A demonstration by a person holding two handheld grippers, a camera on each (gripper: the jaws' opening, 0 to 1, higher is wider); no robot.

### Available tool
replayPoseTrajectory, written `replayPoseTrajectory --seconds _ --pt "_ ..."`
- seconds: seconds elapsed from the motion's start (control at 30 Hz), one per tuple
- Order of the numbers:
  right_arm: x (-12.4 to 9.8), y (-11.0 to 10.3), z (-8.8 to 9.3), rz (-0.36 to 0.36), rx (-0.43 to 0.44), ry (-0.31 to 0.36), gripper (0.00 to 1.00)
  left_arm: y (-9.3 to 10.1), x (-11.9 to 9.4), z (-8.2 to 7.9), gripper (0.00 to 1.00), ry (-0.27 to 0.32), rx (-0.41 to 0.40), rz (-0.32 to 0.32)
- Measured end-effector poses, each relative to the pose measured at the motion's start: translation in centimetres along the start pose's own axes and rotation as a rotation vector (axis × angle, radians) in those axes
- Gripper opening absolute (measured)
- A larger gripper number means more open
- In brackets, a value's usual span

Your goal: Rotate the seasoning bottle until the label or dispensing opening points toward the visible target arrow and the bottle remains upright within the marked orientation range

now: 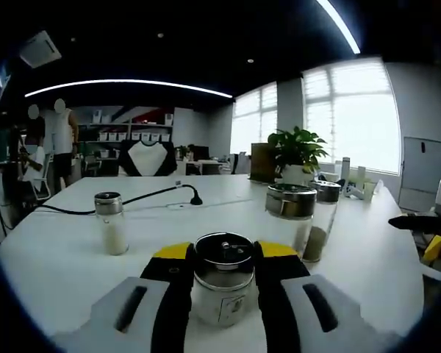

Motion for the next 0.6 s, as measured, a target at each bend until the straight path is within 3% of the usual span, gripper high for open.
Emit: replayPoseTrajectory --seconds 0.2,0.33,0.6 --pt "-0.1 0.4 0.1 0.020 0.013 -0.008 0.93 0.2 -0.1 0.1 0.34 0.008 0.025 0.003" --pt "0.0 0.4 0.2 0.018 0.007 -0.014 0.93 0.3 -0.6 -0.1 0.38 0.025 0.114 -0.021" --pt "0.0 0.2 0.3 0.012 0.001 -0.021 0.93 0.3 -2.1 -0.2 0.38 0.040 0.076 -0.017"
Point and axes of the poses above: the point that each gripper's makers call its tool centre point, and the gripper's own axes: x roughly forward along the fingers, y roughly to its right, z roughly out of its underside, the point moved 9 cm from there along -x, roughly backward along the fingers, and after that the axes turned 2 degrees about -y, right-handed, at the moved point
